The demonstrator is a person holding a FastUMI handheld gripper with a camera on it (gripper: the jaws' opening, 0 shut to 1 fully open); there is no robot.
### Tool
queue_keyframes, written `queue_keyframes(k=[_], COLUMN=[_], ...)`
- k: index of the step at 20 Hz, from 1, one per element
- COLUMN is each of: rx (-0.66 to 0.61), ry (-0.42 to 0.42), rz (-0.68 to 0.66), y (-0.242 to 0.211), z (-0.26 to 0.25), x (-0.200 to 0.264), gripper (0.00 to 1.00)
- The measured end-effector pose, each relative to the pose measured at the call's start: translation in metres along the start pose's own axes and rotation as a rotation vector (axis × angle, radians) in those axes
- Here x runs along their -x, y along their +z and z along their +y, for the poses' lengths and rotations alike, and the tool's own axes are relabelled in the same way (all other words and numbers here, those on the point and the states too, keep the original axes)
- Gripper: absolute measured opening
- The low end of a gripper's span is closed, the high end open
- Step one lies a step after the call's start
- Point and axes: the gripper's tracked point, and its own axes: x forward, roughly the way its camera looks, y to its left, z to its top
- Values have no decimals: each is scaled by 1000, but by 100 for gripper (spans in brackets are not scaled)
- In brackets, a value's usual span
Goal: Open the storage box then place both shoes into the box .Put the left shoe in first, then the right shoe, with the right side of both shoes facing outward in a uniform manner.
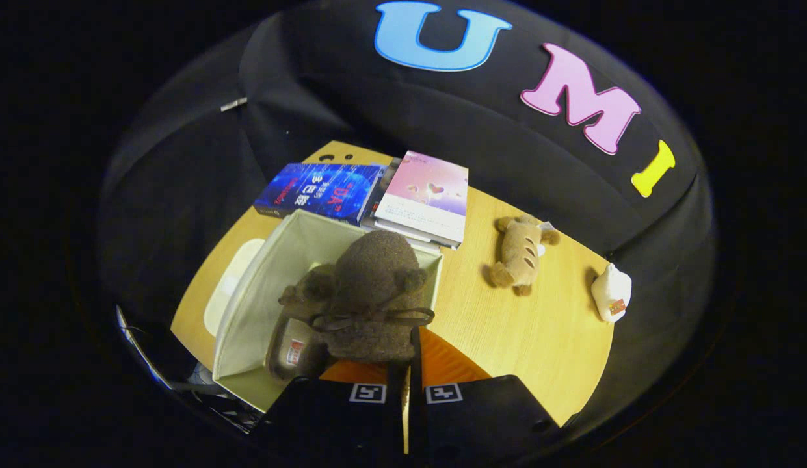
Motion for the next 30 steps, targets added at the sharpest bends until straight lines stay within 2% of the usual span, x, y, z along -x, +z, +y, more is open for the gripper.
queue_keyframes(k=[5, 8, 12, 15, 16, 17, 20, 21, 23, 25, 30], rx=[100, 147, 190, 220, 230, 236, 264, 270, 278, 276, 281], ry=[-96, -126, -133, -128, -130, -122, -113, -101, -80, -59, 10], rz=[96, 158, 231, 247, 257, 270, 240, 233, 212, 172, -21], y=[-20, -32, -53, -62, -68, -71, -66, -65, -62, -55, -22], z=[9, 13, 20, 22, 21, 22, 25, 29, 31, 33, 27], x=[-42, -62, -78, -85, -90, -87, -85, -82, -78, -69, -21], gripper=[8, 8, 8, 13, 12, 14, 30, 39, 51, 58, 59])
